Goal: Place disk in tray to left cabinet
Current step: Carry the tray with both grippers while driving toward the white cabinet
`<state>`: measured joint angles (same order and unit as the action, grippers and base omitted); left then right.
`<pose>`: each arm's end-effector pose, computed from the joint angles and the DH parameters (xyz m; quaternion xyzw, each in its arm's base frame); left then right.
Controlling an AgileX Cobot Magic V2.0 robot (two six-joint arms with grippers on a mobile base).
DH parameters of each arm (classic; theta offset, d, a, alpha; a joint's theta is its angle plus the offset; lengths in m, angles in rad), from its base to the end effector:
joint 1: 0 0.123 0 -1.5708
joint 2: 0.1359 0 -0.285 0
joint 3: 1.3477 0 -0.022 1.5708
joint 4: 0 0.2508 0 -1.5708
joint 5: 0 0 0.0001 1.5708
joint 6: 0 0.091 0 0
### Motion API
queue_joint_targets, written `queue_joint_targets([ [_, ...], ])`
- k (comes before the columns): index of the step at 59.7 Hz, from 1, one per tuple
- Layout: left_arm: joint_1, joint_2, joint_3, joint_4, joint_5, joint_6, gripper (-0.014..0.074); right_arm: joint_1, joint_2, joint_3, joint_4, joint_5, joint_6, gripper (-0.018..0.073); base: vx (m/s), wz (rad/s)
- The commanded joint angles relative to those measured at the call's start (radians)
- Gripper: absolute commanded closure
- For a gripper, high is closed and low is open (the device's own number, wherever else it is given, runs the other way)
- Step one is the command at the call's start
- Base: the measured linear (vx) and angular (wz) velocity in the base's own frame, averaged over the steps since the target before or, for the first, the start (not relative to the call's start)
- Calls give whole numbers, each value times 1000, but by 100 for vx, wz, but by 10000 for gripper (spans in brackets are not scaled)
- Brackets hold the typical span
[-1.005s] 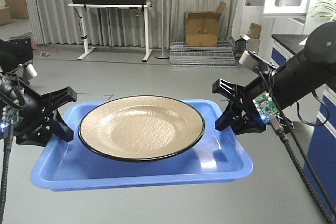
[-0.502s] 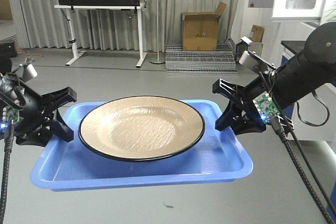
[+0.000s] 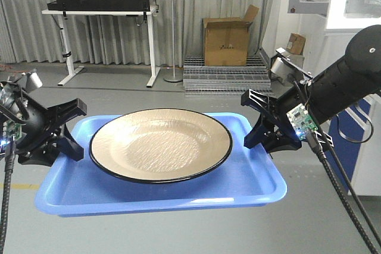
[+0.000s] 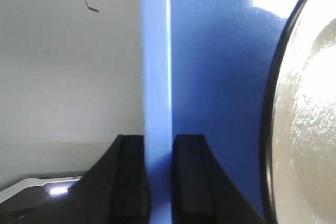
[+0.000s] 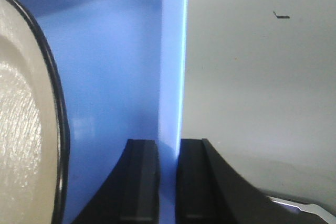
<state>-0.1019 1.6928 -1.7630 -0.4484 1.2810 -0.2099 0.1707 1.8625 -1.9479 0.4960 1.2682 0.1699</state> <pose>0.3492 -0.0737 0.3860 -0.0660 0.9485 -0.2527 0.1791 0.3884 0.1089 0.3764 0.0156 0.9422 0.2801 0.1834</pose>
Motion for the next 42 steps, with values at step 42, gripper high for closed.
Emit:
queue_joint_targets([
  [42, -32, -56, -39, -210, -52, -17, 596, 30, -60, -36, 193, 6, -3, 564, 71, -2],
])
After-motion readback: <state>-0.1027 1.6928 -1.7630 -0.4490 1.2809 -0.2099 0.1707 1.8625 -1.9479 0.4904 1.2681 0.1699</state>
